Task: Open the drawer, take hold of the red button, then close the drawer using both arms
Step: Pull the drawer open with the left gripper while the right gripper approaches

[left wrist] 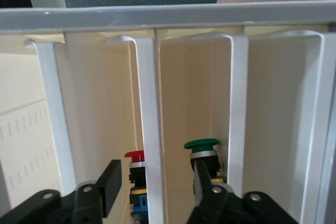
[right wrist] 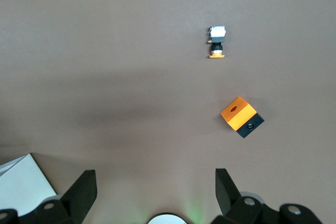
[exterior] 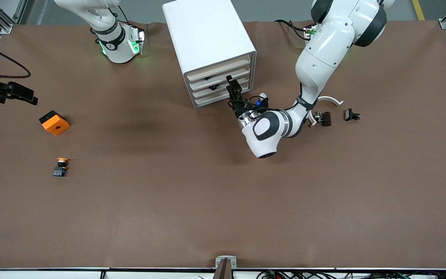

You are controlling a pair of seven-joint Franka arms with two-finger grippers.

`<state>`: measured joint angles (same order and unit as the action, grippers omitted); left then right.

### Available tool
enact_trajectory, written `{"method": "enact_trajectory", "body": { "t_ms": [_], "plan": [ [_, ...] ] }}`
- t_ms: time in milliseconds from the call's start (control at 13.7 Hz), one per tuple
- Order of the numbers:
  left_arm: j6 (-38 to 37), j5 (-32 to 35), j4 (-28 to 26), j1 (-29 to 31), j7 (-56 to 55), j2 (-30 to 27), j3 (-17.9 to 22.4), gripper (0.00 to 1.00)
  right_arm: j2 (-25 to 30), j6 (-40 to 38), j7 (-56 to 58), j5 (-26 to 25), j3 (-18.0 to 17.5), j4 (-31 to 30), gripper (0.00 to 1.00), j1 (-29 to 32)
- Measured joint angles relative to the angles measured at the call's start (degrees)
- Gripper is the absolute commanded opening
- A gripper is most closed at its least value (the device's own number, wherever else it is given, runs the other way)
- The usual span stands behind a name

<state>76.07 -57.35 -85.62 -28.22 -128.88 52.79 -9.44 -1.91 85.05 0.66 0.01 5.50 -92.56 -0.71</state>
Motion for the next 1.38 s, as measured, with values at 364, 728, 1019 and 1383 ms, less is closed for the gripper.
{"method": "enact_trajectory", "body": {
  "t_ms": [364, 728, 1019, 1383],
  "plan": [
    [0.0, 0.0, 0.0, -0.2, -1.1, 0.0, 0.0, 0.21, -1.9, 0.0, 0.0, -0.1, 0.1, 0.7, 1.0, 0.0],
    [-0.1, 0.0, 0.1, -1.0, -1.1, 0.0, 0.0, 0.08, -2.0, -0.1, 0.0, -0.1, 0.2, 0.7, 1.0, 0.9],
    [-0.2, -0.1, 0.2, -1.2, -1.2, 0.0, 0.1, 0.0, -2.1, -0.1, 0.0, -0.1, 0.2, 0.7, 1.0, 1.0],
    [-0.2, -0.1, 2.0, 0.2, -1.2, 0.0, 1.6, 0.0, -2.5, -0.3, -5.0, 0.0, -0.1, 0.7, 1.0, 0.8]
  ]
}}
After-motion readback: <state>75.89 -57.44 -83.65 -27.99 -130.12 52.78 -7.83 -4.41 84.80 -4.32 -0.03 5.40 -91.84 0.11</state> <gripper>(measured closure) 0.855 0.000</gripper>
